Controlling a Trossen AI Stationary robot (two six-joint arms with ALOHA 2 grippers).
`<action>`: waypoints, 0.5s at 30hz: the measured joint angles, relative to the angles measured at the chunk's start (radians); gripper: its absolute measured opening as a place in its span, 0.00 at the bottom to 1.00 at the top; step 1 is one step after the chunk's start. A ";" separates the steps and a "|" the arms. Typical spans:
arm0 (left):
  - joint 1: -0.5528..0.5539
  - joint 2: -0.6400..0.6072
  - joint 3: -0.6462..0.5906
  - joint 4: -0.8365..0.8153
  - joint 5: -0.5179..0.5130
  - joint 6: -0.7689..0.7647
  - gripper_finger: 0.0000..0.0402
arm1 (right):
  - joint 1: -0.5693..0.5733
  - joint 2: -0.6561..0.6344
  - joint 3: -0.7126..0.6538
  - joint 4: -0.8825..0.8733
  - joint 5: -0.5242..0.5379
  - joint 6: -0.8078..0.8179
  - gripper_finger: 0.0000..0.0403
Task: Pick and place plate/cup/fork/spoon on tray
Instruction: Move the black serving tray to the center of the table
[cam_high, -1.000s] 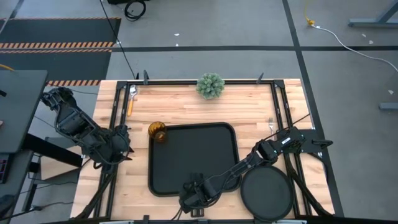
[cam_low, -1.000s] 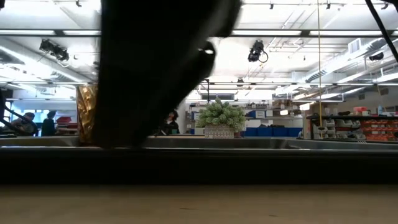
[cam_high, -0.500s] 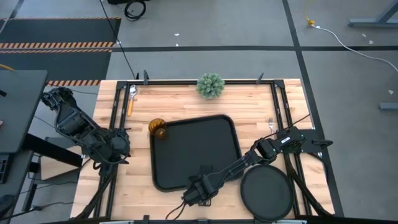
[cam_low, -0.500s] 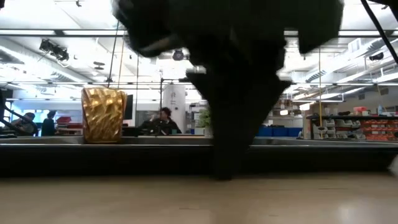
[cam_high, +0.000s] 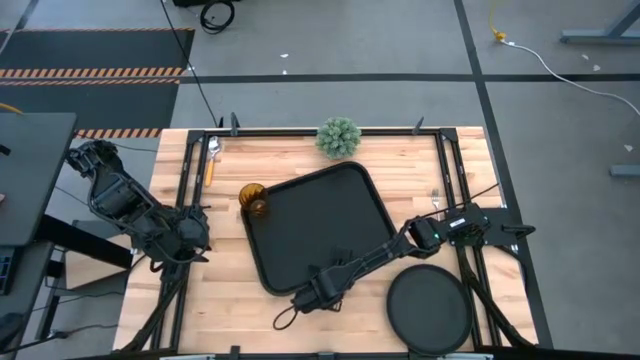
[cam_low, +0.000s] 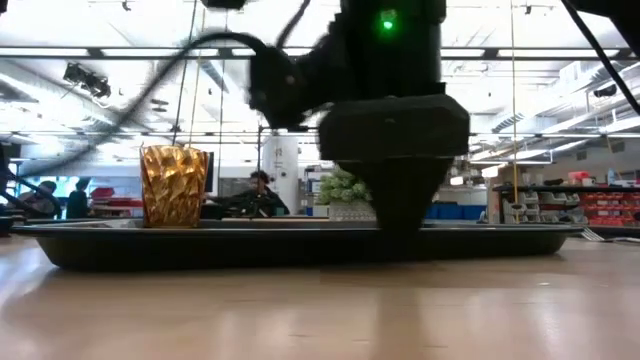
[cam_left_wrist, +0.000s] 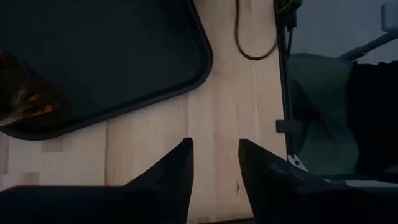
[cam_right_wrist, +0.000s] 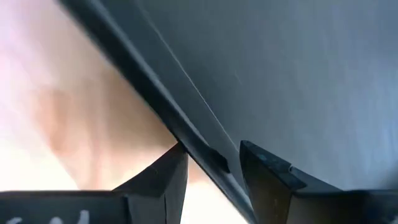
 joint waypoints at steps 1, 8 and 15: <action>0.000 0.000 0.000 0.000 -0.004 0.001 0.33 | 0.003 0.000 0.000 0.026 0.009 -0.027 0.38; 0.000 0.000 0.000 -0.021 -0.076 0.034 0.33 | 0.000 0.000 0.000 0.073 0.009 -0.086 0.37; 0.000 0.000 0.000 -0.025 -0.097 0.060 0.33 | -0.028 0.000 0.002 0.063 -0.008 -0.026 0.25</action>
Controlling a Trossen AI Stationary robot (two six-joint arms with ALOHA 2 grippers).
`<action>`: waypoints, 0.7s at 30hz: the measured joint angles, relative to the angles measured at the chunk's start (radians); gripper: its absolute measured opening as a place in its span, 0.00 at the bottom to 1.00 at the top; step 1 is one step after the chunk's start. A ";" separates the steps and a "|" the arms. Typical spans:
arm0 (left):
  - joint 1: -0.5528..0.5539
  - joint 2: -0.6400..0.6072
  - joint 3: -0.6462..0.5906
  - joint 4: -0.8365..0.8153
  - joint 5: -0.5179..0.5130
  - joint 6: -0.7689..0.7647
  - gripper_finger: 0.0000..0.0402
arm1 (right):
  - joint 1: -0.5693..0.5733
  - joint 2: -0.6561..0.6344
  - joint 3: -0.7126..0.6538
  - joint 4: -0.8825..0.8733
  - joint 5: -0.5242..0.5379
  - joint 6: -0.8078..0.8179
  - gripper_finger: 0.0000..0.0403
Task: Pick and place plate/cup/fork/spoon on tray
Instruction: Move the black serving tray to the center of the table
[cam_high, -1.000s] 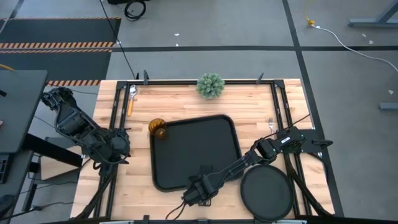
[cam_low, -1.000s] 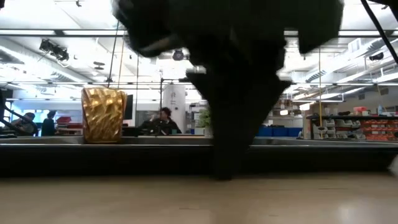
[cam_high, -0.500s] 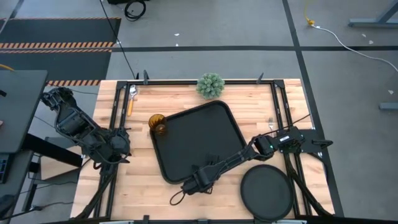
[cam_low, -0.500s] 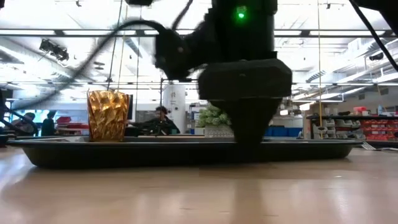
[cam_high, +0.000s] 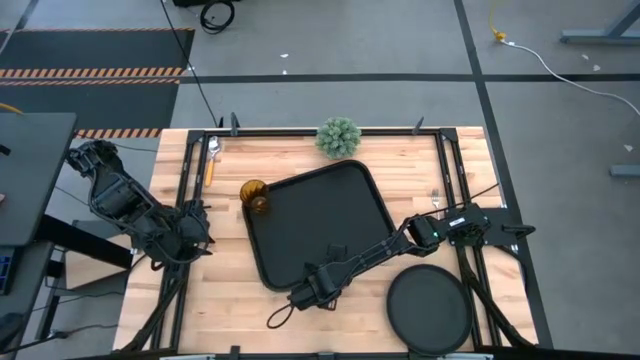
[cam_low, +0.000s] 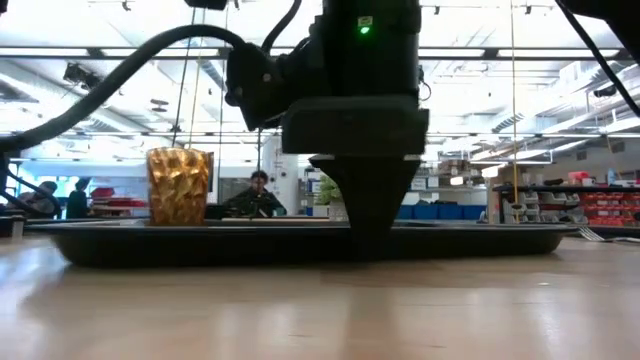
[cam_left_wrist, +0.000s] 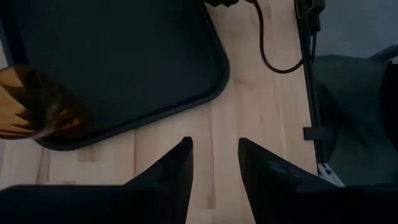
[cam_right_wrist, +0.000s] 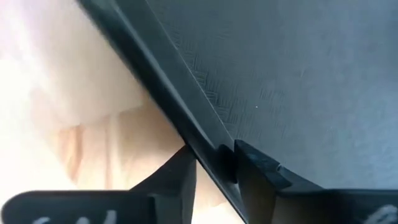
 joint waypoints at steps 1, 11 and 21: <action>0.000 0.000 0.000 0.000 -0.001 0.001 0.33 | -0.001 0.000 0.000 0.000 0.005 0.005 0.24; 0.000 0.000 0.000 -0.023 -0.052 0.003 0.33 | -0.002 0.000 0.000 -0.010 -0.010 0.089 0.21; 0.000 0.000 0.000 -0.027 -0.055 0.003 0.33 | 0.000 0.000 0.000 -0.010 -0.006 0.061 0.21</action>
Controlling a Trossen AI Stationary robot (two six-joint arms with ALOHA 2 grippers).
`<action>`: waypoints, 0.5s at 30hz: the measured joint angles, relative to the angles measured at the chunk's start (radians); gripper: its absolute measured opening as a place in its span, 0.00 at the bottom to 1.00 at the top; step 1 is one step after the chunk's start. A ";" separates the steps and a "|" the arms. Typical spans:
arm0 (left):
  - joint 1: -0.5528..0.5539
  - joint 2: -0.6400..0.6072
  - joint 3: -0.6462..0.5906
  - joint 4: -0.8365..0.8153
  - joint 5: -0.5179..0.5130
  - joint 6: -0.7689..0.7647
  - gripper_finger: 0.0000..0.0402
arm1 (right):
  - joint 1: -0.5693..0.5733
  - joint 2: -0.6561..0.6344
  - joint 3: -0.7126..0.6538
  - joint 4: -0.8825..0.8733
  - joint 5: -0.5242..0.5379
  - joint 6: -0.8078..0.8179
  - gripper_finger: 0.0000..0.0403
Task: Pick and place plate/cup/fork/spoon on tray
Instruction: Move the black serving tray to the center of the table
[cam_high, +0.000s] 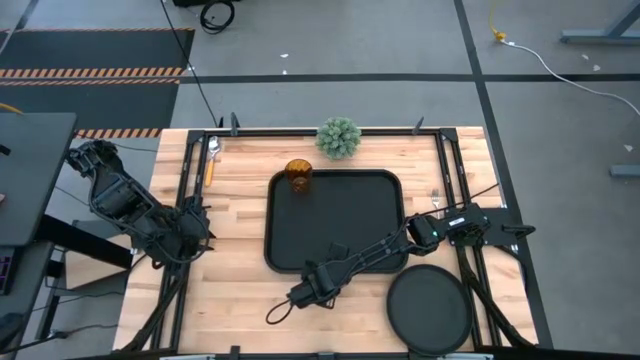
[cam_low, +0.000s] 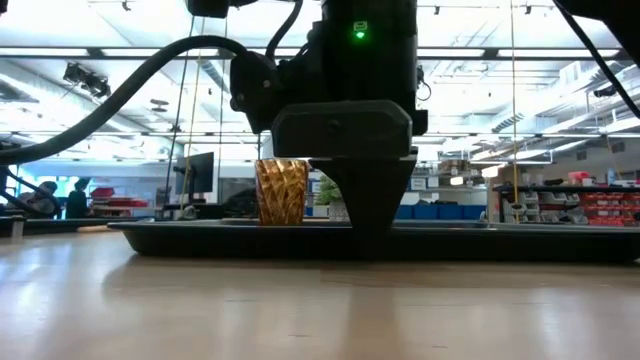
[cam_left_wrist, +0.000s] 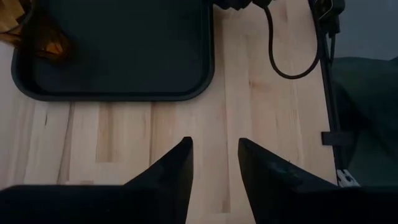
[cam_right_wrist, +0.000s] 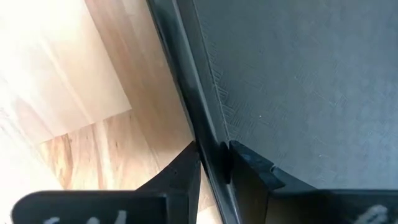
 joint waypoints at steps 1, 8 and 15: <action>0.000 0.000 0.000 0.000 0.000 0.000 0.33 | 0.002 0.000 0.000 0.000 0.008 -0.006 0.21; 0.000 0.000 0.000 0.000 -0.020 0.024 0.33 | 0.006 0.000 0.000 0.046 0.058 -0.101 0.21; 0.000 0.000 0.000 0.000 -0.029 0.046 0.33 | 0.002 0.000 0.016 0.099 0.045 -0.158 0.23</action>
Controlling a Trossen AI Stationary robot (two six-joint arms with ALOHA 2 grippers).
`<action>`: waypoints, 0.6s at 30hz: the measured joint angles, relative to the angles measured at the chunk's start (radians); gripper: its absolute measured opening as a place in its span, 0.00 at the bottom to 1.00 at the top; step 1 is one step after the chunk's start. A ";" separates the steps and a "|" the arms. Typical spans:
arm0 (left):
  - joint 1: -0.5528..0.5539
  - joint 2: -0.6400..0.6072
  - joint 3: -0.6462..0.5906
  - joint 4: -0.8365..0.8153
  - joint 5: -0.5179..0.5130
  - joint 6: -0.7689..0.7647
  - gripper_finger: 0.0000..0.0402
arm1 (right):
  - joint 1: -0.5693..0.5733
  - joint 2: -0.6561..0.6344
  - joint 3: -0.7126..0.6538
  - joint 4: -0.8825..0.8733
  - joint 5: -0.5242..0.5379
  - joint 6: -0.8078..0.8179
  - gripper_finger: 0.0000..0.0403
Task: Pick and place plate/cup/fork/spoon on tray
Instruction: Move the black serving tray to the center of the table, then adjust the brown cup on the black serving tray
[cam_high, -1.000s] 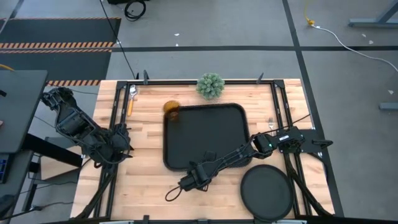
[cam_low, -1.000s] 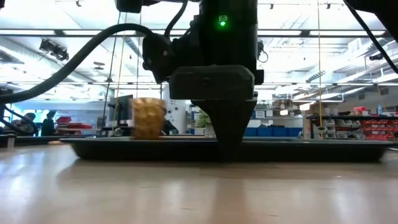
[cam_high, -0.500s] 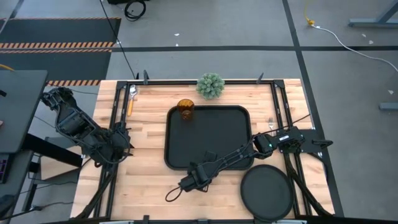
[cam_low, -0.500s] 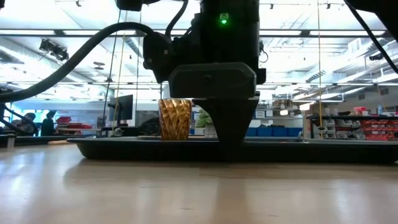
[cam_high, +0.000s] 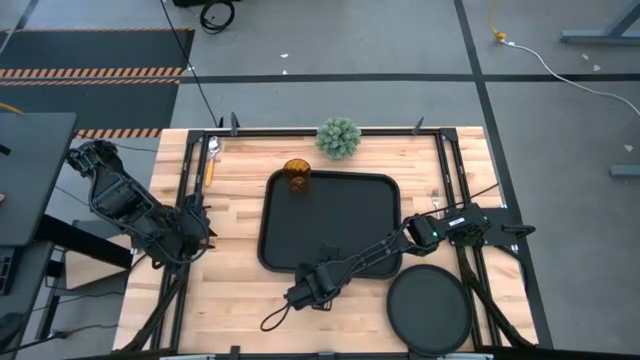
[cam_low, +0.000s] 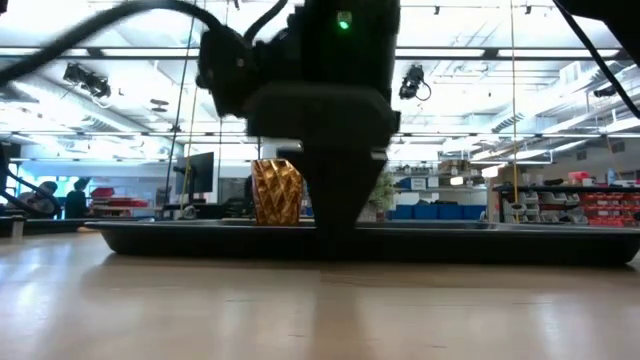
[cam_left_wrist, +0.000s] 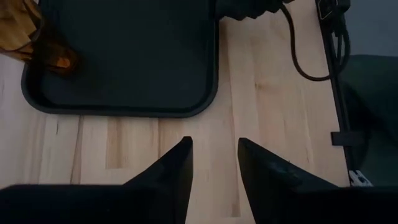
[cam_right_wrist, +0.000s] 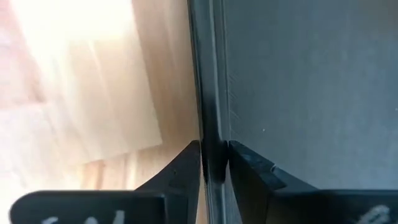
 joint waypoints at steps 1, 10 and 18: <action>0.000 0.000 0.000 0.000 -0.005 0.000 0.33 | 0.001 0.000 0.011 0.001 -0.008 -0.001 0.24; 0.000 0.000 0.000 -0.002 -0.095 0.030 0.33 | 0.011 -0.048 0.090 -0.114 0.150 -0.051 0.36; 0.001 0.000 0.000 -0.160 -0.178 -0.068 0.33 | -0.102 -0.076 0.089 -0.242 0.464 -0.057 0.38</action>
